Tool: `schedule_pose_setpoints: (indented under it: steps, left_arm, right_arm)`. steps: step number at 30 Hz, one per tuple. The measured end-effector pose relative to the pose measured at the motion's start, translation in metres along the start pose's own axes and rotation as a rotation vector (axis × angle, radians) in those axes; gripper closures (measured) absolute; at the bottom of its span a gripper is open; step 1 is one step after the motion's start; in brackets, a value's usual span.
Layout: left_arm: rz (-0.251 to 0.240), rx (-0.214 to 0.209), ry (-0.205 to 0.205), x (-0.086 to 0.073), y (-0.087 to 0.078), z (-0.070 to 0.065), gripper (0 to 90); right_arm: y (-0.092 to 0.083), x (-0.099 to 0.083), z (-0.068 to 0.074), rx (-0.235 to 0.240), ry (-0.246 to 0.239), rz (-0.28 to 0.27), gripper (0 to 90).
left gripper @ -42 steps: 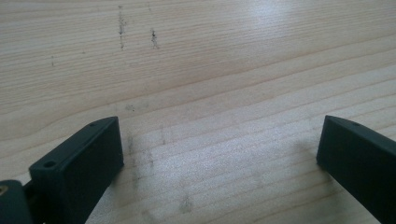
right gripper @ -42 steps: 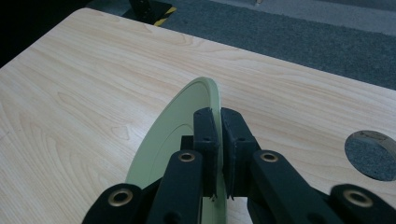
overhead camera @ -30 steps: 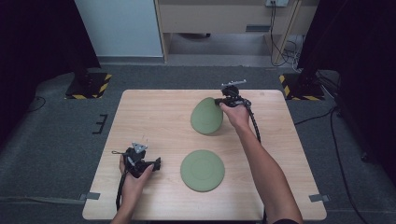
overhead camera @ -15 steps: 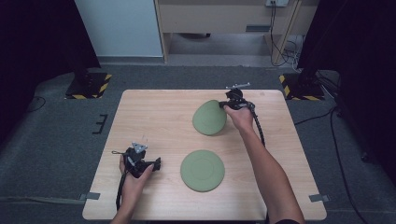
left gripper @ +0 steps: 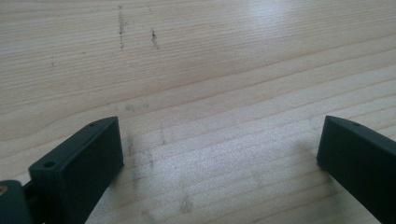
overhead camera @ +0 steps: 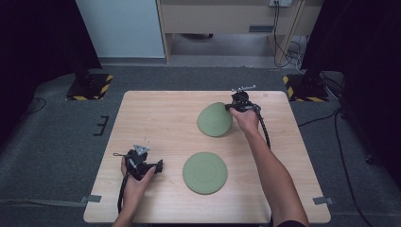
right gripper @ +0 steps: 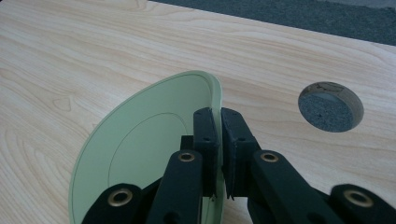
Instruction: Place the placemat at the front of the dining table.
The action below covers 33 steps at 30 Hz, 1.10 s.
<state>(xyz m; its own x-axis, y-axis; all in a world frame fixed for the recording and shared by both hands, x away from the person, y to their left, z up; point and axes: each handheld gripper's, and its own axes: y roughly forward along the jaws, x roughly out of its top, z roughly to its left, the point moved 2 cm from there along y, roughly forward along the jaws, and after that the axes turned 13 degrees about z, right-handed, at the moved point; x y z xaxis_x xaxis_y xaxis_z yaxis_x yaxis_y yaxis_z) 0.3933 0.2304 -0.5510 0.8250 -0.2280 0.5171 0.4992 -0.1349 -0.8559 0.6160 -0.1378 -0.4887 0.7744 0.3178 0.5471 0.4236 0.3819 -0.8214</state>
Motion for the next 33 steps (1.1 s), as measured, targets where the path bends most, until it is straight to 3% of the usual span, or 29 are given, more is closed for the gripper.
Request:
schedule_pose_setpoints:
  steps: [33]
  left_arm:
    - [-0.001,-0.001,0.001,0.000,0.000,0.000,0.0]
  right_arm:
    - [-0.002,-0.024,-0.028,-0.036,0.048,0.034,85.1]
